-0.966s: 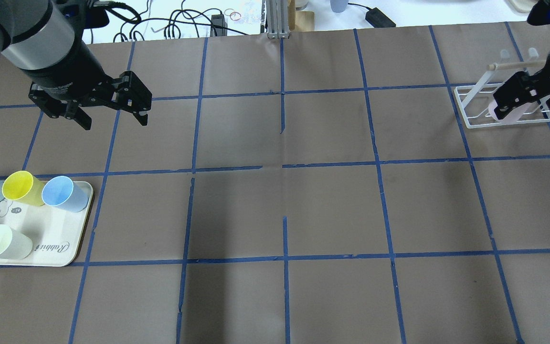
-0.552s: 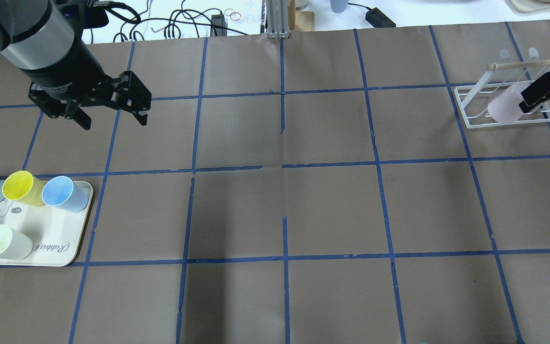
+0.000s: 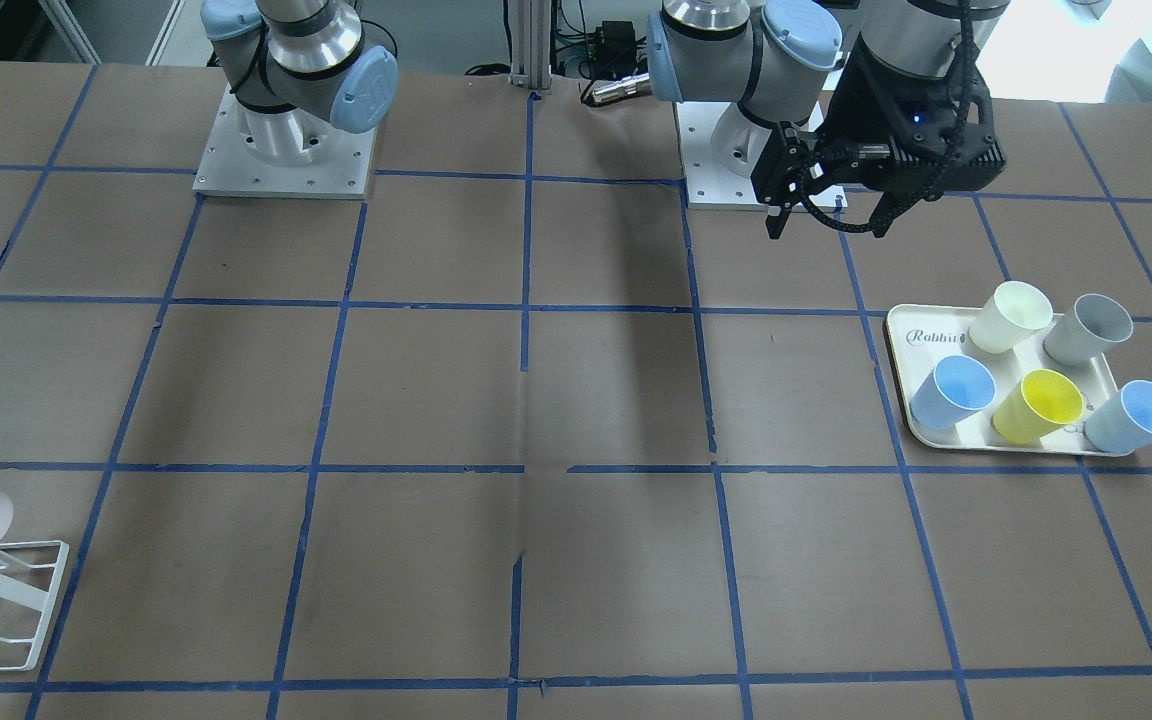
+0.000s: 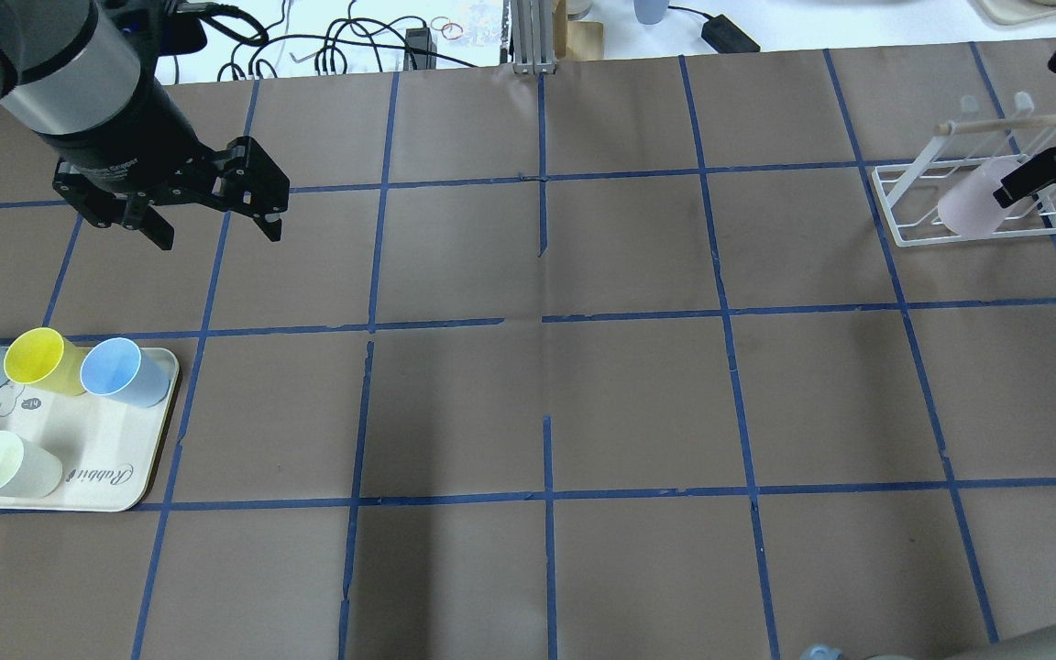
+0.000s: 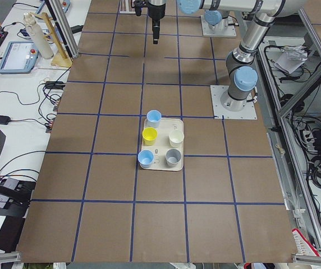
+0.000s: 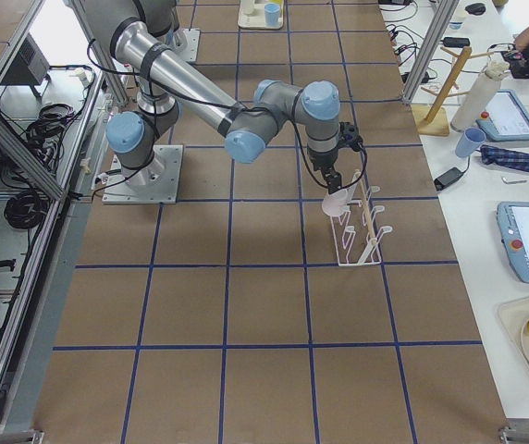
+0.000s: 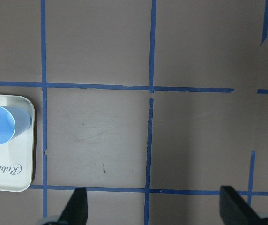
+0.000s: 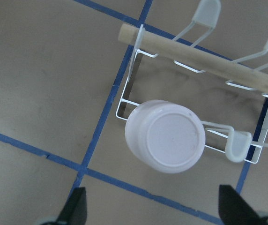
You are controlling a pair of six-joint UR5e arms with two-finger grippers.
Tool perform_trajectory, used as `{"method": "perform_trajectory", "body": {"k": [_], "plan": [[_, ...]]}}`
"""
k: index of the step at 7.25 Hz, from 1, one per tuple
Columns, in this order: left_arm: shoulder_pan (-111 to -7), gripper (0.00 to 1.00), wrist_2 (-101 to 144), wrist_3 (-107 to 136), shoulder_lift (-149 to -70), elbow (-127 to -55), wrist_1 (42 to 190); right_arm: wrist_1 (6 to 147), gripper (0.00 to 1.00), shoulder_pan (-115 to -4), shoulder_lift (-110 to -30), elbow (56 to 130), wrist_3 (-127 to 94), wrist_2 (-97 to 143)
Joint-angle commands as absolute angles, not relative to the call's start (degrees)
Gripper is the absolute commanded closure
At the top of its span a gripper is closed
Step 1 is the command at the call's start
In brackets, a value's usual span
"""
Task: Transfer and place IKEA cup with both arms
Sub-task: 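Lower the right gripper and close it on the pink cup's rim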
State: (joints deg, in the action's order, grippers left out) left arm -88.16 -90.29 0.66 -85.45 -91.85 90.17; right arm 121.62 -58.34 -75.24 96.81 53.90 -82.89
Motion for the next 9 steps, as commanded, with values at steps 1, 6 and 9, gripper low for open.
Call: {"method": "perform_trajectory", "body": {"k": [1,6,9], "plan": [[-88.15,0.00,-90.26,0.70,-85.52,-91.93,90.18,125.50,0.00,-58.27,-72.43,96.77,54.49,-82.53],[-88.15,0.00,-90.26,0.62,-85.34,-92.20,90.18,126.65,0.00,-58.80,-71.46,97.29,54.14,-82.53],[-88.07,0.00,-90.26,0.62,-85.34,-92.20,90.09,127.09,0.00,-58.80,-69.79,97.21,54.32,-82.44]]}}
